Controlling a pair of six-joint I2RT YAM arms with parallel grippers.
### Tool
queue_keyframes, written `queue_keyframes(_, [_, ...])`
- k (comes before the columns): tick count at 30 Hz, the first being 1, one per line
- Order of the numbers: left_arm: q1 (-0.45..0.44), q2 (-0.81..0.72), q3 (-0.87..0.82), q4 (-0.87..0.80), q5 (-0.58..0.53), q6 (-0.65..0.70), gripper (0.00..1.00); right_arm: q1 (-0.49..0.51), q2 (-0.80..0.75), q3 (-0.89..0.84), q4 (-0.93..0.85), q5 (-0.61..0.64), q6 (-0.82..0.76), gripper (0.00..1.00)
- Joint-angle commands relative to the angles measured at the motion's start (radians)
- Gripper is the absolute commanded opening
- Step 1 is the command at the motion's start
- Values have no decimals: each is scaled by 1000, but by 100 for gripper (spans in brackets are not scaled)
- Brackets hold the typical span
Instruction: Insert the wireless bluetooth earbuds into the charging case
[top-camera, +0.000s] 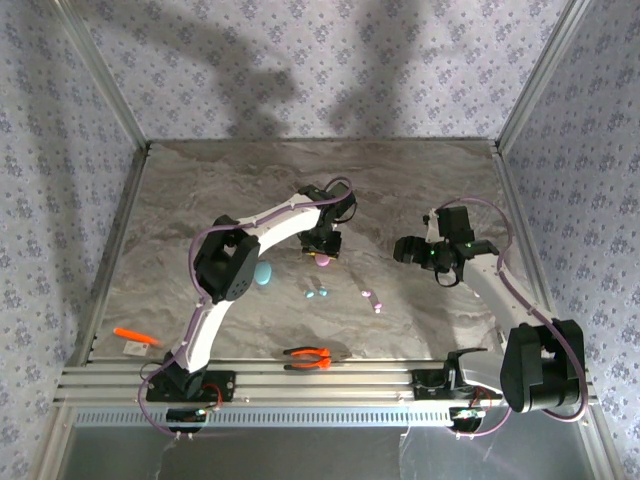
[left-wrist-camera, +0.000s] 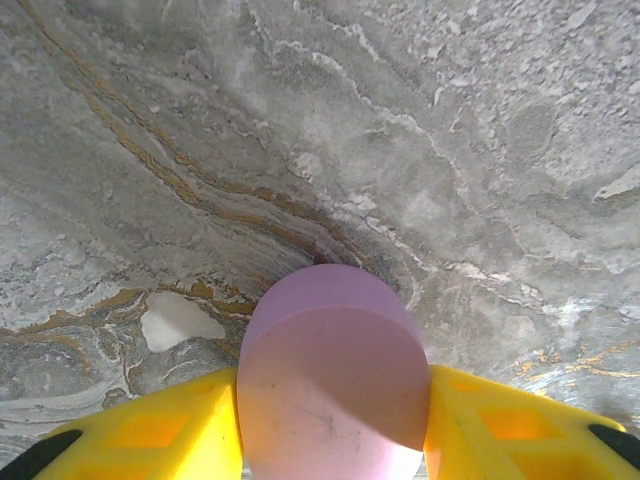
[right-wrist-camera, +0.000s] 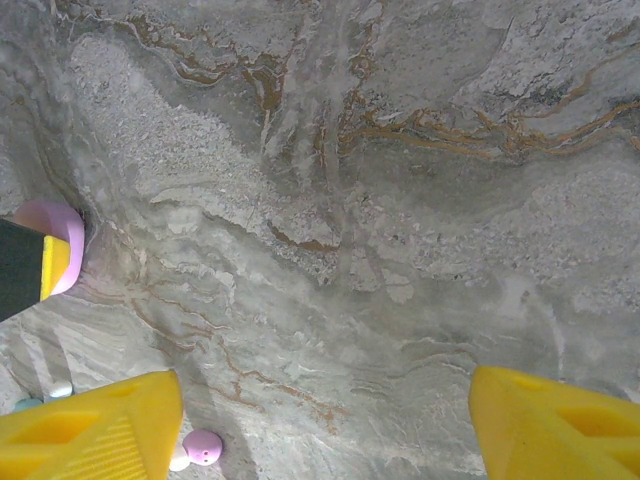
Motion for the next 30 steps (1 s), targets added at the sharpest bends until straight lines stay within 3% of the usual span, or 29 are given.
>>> queue_keyframes(1, [-3, -15, 21, -28, 8, -1, 49, -3, 0, -3, -9, -17, 2, 78])
queue_keyframes(26, [21, -75, -54, 30, 45, -9, 43, -4, 16, -5, -5, -32, 0, 78])
queue_keyframes(30, [46, -140, -130, 99, 107, -18, 43, -2, 28, -5, 0, -48, -1, 79])
